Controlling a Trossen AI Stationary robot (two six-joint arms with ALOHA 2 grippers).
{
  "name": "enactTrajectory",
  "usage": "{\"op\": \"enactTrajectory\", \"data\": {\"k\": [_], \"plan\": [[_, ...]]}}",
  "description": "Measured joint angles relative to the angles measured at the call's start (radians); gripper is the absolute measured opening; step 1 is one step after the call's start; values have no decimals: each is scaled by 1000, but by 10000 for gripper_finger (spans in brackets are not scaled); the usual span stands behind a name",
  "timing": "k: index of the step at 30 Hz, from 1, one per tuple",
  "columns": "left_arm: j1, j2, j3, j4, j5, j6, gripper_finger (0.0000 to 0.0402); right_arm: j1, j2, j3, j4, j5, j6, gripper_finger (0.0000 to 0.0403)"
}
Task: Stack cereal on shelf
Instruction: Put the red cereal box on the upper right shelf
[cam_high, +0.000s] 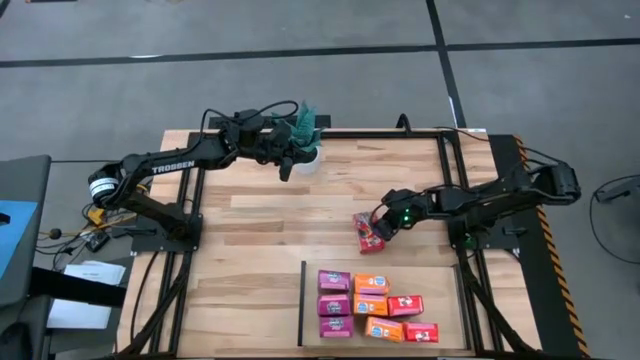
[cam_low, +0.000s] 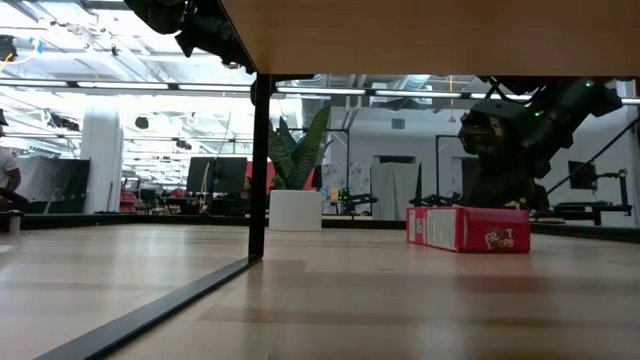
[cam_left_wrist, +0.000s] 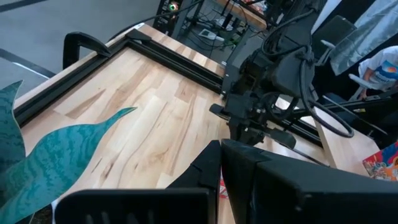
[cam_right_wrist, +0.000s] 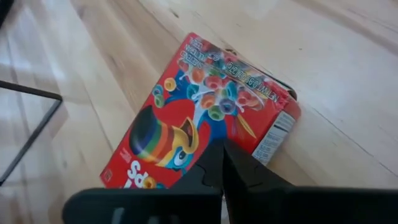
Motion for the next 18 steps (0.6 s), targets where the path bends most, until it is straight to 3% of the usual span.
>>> {"op": "enactTrajectory", "data": {"k": [11,18], "plan": [[0,0,0,-50,-88,19,0,-85,-81,-4,-110,98,-64,19],[0,0,-4,-47,-80,22,0,-215,57,-4,145,75,-151,6]]}}
